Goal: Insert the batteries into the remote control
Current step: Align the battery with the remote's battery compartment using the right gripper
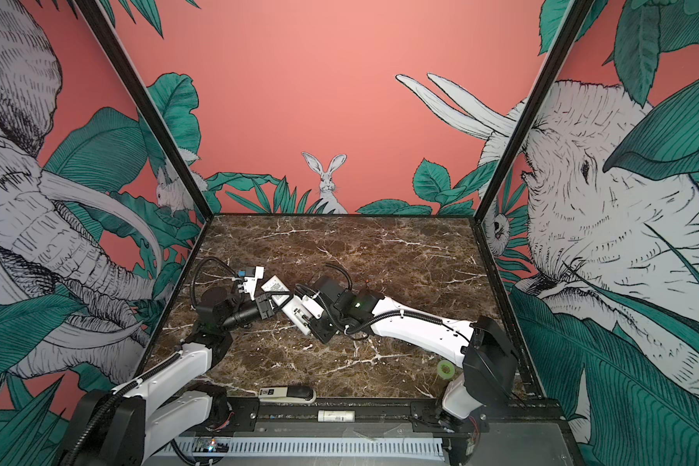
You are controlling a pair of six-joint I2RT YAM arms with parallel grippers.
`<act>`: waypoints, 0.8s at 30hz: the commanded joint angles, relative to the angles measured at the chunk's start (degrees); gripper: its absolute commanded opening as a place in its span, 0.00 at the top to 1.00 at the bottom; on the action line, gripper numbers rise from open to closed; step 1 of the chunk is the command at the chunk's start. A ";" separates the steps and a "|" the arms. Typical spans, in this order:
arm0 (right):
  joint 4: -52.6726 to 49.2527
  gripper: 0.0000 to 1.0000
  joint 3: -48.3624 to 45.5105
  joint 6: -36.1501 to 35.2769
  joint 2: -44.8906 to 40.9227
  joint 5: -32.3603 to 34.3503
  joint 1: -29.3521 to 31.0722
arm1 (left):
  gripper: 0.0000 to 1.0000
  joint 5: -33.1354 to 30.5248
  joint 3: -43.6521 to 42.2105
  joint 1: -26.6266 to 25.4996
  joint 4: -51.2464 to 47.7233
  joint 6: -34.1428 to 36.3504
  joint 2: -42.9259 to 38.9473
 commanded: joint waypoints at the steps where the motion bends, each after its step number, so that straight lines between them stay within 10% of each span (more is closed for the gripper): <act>1: -1.92 0.84 1.85 0.74 1.02 1.92 0.29 | 1.00 1.20 -0.09 0.39 2.71 -0.93 -0.26; 24: -2.48 0.83 5.99 -0.74 4.28 0.27 0.64 | 1.00 1.59 0.10 2.25 4.45 -3.38 1.75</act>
